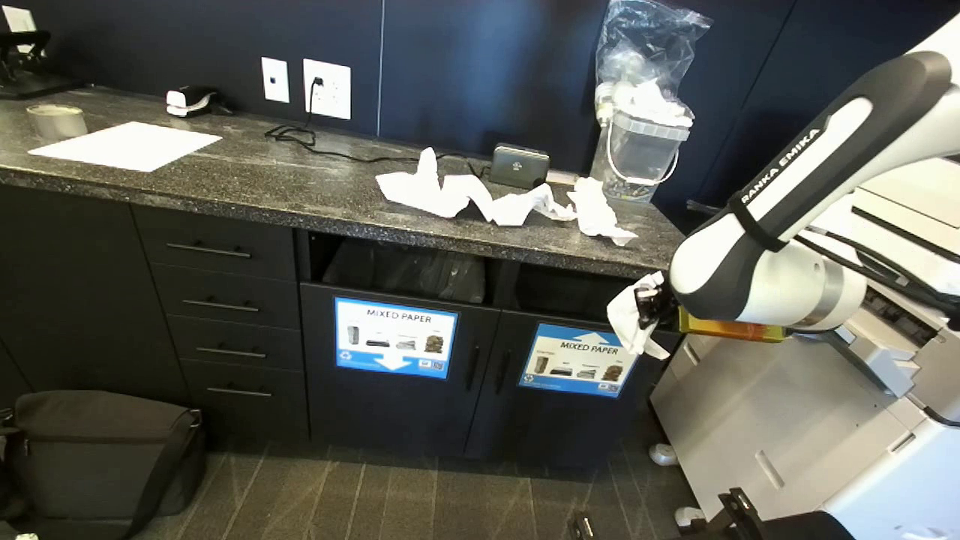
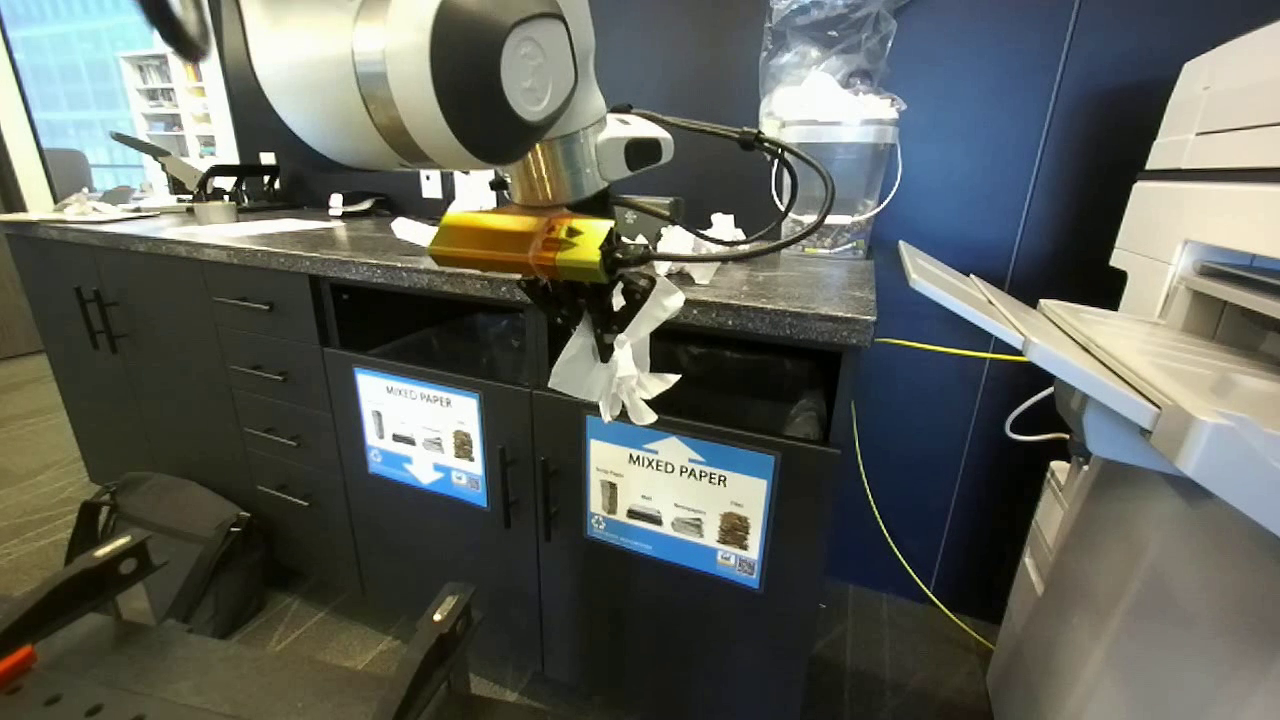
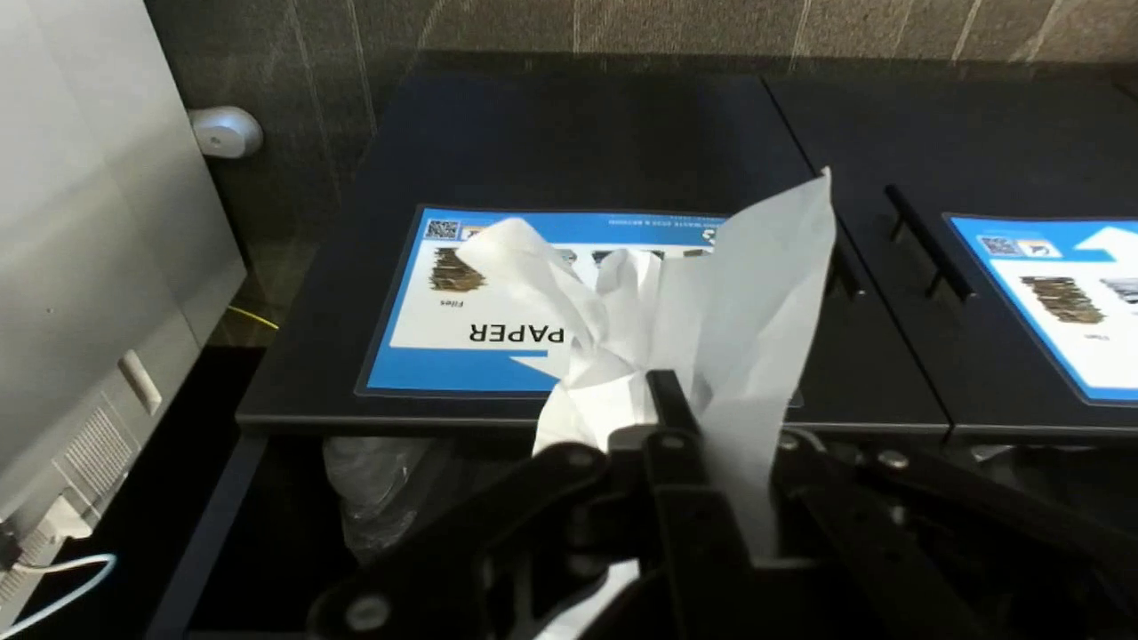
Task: Put the first piece of paper from the right in the right bin
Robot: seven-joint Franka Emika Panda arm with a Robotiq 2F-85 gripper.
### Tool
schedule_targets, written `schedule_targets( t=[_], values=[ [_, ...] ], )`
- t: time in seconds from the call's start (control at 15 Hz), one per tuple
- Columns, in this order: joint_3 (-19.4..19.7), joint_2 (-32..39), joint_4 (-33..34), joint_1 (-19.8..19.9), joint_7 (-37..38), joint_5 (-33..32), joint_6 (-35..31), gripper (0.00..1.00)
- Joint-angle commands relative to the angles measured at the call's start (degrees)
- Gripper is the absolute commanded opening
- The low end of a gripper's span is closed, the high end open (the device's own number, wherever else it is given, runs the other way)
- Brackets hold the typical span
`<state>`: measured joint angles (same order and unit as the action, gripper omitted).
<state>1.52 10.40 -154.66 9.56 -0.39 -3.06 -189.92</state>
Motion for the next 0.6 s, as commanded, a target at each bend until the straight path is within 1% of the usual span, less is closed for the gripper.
schedule_targets(
  t=[0.0, 0.07, 0.13, 0.27, 0.53],
  values=[
    [-1.0, 10.7, 6.5, 2.0, 0.2, -0.7, -8.4, 0.12],
    [-1.3, 13.0, 7.9, 2.5, 0.8, -0.5, -9.9, 0.12],
    [0.0, 15.6, 9.0, 1.0, 1.0, 0.6, -12.2, 0.12],
    [1.1, 20.5, 11.4, -0.2, 0.9, 1.8, -16.4, 0.12],
    [1.1, 29.2, 16.5, -0.1, 1.7, 2.8, -24.4, 0.12]
  ],
)
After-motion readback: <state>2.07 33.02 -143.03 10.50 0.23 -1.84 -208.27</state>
